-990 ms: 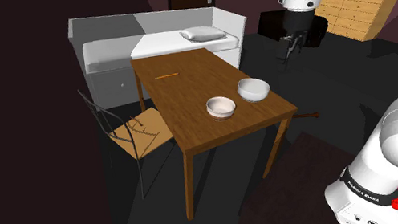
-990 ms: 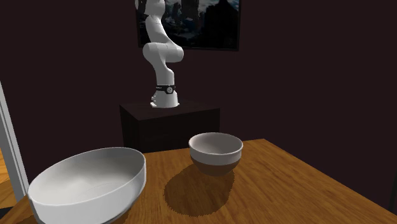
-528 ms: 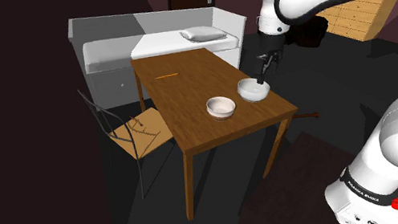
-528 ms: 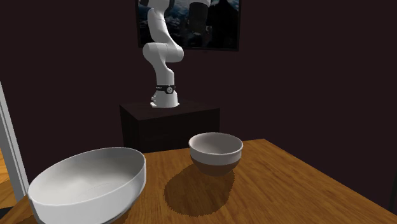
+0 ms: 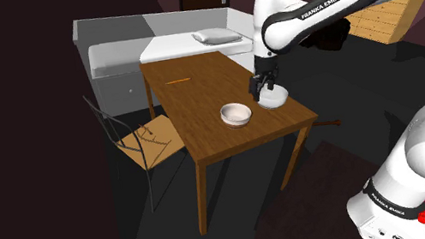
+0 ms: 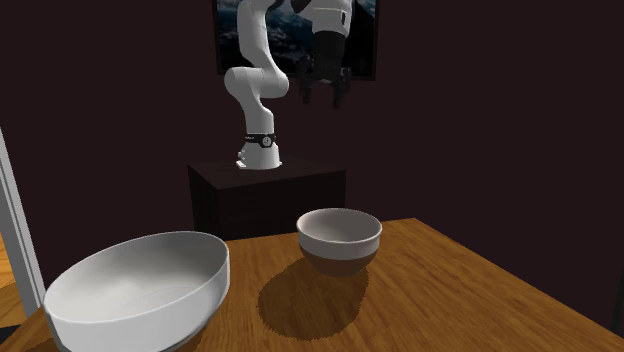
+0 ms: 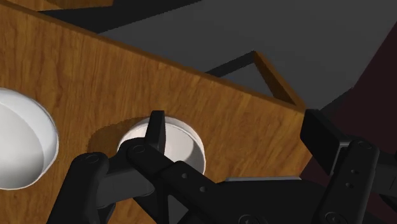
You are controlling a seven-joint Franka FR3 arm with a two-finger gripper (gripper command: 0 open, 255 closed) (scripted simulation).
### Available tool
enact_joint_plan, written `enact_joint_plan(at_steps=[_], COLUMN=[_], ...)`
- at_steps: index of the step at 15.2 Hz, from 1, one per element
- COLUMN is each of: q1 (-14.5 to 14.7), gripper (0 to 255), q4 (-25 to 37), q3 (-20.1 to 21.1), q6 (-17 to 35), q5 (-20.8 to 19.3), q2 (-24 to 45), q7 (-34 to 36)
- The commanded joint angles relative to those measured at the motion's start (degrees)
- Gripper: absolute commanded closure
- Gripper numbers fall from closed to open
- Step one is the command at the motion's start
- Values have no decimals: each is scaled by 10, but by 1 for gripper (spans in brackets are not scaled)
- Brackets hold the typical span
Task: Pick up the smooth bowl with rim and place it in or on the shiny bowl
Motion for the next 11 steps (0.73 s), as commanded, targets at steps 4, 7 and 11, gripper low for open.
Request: enact_joint_plan(at_steps=[4,7,11], q1=[-3,-3,-3], gripper=[0,0,0], q4=[51,91,155], q3=[-1,-2,-6], q6=[65,93,119], q5=[-15,-24,-34], q2=[115,183,273], q7=[17,27,39])
